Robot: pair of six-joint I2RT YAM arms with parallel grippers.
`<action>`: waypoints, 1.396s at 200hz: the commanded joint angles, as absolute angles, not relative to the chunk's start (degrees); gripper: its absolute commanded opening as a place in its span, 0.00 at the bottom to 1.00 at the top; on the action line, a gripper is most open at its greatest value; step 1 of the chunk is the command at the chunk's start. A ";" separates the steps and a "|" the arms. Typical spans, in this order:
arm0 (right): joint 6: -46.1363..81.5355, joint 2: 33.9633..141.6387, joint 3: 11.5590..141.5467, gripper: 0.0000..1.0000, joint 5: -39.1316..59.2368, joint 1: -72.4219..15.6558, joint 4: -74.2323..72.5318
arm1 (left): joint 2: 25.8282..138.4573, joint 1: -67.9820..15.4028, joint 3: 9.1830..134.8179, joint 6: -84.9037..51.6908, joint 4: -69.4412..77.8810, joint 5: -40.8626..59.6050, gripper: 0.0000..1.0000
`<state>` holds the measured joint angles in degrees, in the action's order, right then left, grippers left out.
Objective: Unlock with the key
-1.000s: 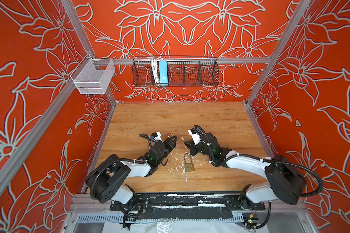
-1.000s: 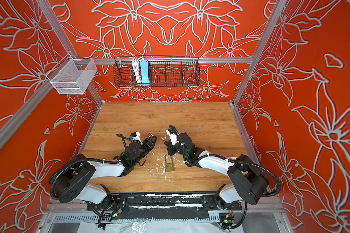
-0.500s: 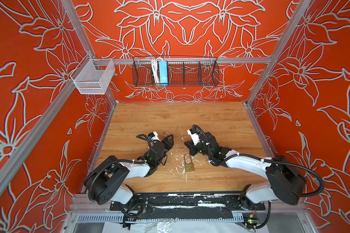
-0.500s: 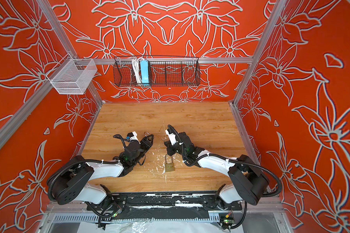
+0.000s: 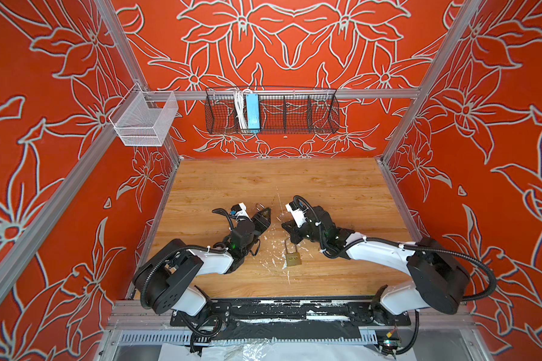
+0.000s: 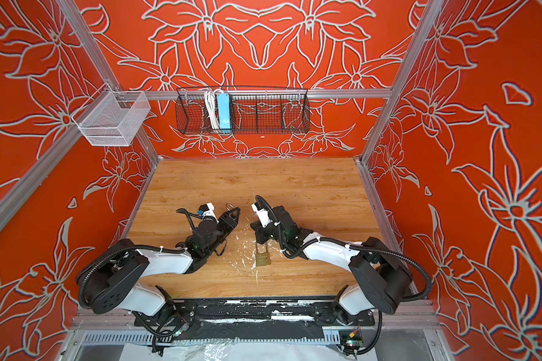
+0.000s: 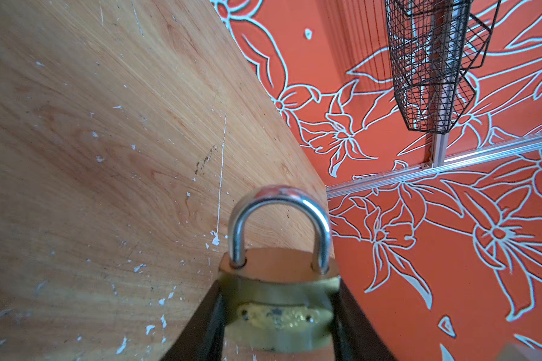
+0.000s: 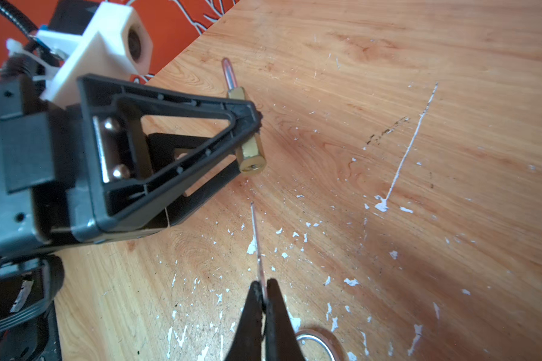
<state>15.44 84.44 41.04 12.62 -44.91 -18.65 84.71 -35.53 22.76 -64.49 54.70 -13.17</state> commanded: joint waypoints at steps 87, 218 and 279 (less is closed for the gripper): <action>14.94 86.86 43.90 0.00 11.51 -46.04 -18.60 | 86.92 -36.04 24.18 -65.03 62.67 -8.17 0.00; 15.47 87.97 45.21 0.00 9.14 -46.00 -16.23 | 85.95 -36.12 23.73 -64.94 63.28 -8.45 0.00; 15.64 88.75 45.86 0.00 8.39 -46.01 -15.21 | 85.34 -36.12 23.47 -64.88 63.28 -8.61 0.00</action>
